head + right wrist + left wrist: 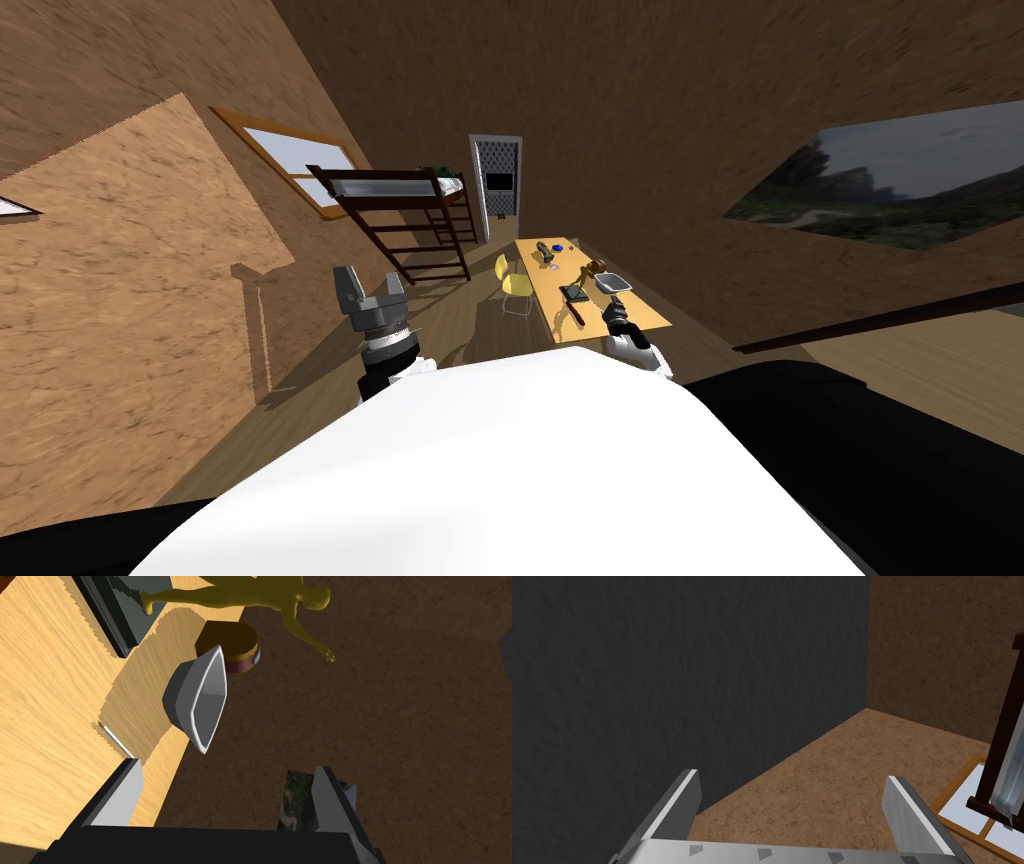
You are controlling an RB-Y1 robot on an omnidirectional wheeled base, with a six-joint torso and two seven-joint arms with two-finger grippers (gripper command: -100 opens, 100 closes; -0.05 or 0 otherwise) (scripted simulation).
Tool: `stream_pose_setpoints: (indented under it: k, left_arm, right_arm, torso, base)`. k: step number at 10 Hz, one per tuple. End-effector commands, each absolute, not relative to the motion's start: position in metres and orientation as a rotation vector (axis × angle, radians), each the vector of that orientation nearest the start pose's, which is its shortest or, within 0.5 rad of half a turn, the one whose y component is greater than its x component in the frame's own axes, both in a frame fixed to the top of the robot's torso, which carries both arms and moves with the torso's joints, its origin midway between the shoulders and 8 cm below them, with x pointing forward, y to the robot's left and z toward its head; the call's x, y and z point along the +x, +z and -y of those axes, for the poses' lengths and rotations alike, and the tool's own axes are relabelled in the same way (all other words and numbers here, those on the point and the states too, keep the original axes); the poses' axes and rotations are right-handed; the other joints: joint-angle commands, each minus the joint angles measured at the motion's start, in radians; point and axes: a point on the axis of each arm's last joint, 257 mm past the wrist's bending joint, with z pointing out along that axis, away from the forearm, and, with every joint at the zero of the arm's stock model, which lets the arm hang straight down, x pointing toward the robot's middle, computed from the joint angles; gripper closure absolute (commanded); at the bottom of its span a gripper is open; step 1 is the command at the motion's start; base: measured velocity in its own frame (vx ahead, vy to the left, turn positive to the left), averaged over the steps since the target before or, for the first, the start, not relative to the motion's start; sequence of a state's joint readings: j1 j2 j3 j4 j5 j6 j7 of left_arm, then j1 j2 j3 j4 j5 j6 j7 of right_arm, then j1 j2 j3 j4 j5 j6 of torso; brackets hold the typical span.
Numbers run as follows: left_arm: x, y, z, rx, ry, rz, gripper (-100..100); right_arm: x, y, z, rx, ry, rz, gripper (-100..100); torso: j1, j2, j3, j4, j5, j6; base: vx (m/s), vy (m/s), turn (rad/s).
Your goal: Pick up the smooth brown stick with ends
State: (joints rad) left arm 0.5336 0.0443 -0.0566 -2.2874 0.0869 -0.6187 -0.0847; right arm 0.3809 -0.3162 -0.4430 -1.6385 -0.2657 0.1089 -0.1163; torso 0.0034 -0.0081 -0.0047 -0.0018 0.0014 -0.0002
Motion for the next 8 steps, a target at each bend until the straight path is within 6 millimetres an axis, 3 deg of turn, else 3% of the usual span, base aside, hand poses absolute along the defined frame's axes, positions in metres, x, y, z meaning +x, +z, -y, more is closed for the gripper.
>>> stream_pose_setpoints:
  k: [1,2,5,8]
  left_arm:
    - [0.321,0.037,-0.269,-0.588,-1.342,-0.546,0]
    - [0.321,0.038,-0.269,-0.588,-1.342,-0.546,0]
    - [0.321,0.037,-0.269,-0.588,-1.342,-0.546,0]
    - [0.321,0.037,-0.269,-0.588,-1.342,-0.546,0]
  right_arm:
    - [0.343,-0.290,0.586,1.609,0.660,-0.966,-100]
    - [0.331,-0.309,0.600,1.691,0.640,-0.941,-100]
    - [0.312,-0.337,0.611,1.813,0.598,-0.927,-100]
    - [0.281,-0.373,0.630,1.986,0.553,-0.858,-100]
  torso:
    - [0.000,0.000,0.000,0.000,0.000,0.000]
    - [-0.003,0.003,0.001,0.001,0.000,0.000]
    - [0.001,-0.001,-0.001,0.000,0.000,0.000]
    - [-0.002,-0.001,-0.001,0.000,-0.001,0.000]
  base:
    - [0.055,0.017,0.001]
    - [0.075,0.040,-0.018]
    - [0.124,0.072,-0.023]
    - [0.138,0.049,-0.017]
